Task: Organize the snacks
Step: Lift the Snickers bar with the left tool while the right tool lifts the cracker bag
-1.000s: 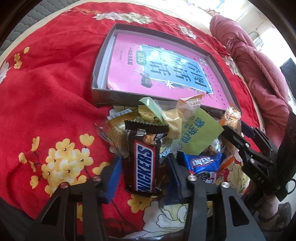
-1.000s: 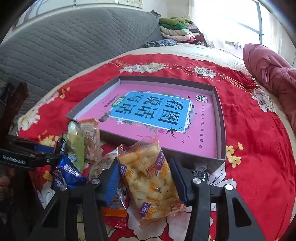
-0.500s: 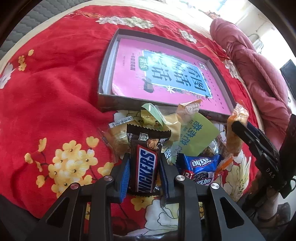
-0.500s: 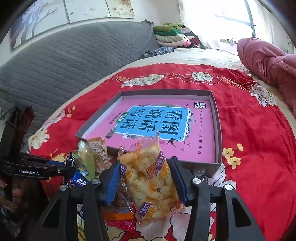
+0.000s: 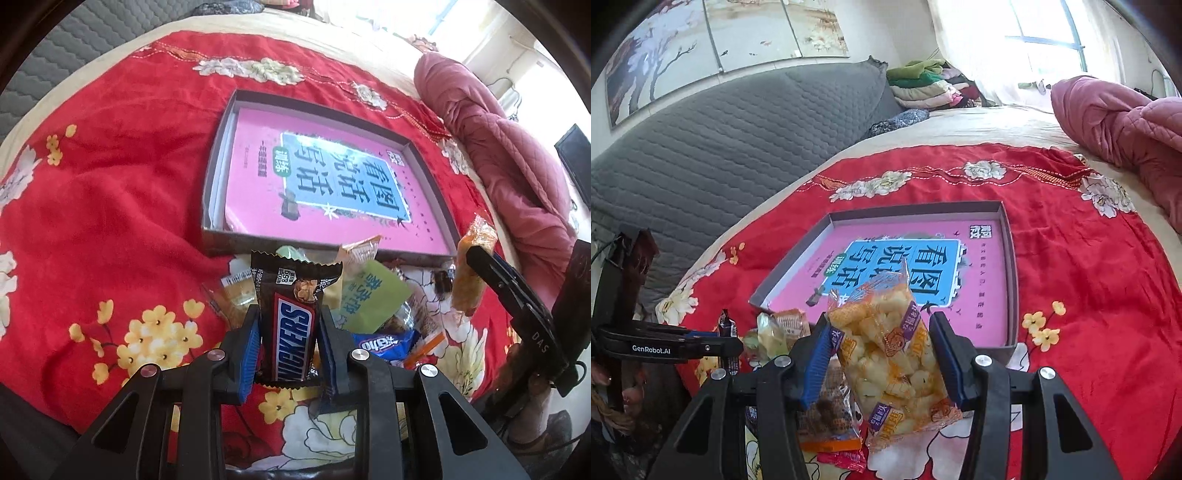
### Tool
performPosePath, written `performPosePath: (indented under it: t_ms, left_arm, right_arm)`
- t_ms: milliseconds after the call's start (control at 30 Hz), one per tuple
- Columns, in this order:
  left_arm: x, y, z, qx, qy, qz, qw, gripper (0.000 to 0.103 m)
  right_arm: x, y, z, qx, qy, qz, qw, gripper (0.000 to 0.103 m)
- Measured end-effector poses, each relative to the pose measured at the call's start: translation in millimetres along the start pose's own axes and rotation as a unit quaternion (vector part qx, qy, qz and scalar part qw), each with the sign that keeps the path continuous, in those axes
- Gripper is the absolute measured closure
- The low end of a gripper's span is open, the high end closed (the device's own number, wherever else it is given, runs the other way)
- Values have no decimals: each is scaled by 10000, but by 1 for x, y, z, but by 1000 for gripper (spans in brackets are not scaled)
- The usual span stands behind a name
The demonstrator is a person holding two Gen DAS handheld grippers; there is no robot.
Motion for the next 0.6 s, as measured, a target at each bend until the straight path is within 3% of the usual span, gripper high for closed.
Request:
performPosePath:
  t_ms: [600]
  left_arm:
    - [-10,37,-14,-359,-105,51,9993,73]
  right_arm:
    - [-5,54,-4,-225,-144,-4,9996,51]
Point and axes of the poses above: each gripper's, at about its wrist camera, not at the fingertips, and z roughly the way its jaws point, x to its left, y to its top, the point moved 6 cm from there along z, roughly the way its jaws point, and after that the axes turned 1 degree about z, right-handed, at the moved point
